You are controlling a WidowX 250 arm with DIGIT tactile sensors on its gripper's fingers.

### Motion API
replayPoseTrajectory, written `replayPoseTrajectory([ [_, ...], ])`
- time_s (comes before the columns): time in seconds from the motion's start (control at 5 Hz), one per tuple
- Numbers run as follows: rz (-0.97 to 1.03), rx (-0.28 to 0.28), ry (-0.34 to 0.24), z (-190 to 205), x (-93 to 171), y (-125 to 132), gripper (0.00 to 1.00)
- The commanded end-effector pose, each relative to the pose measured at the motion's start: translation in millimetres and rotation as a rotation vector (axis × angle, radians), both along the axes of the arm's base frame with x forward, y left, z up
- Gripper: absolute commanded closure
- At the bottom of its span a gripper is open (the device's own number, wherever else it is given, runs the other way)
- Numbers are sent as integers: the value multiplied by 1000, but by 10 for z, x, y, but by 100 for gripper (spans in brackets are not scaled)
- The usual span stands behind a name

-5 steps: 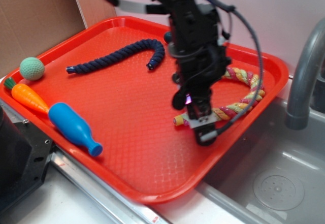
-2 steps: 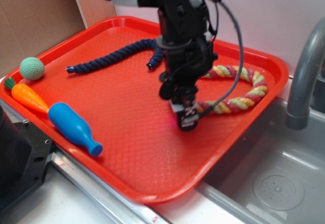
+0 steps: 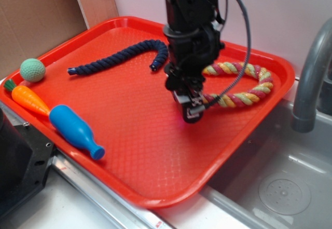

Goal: Grab the multicolored rope.

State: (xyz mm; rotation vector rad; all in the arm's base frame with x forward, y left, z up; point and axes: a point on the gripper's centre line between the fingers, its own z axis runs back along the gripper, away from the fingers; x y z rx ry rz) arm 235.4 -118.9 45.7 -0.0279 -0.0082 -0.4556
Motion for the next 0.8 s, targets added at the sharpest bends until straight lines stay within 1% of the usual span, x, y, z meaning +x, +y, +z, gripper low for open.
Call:
replayPoseTrajectory([
  [0.0, 354, 52, -178, 1154, -268, 594, 100],
  [0.2, 592, 144, -79, 1690, -580, 852, 100],
  [0.4, 834, 117, -63, 2108, -853, 982, 100],
  [0.6, 846, 83, -85, 2221, -969, 1026, 100],
])
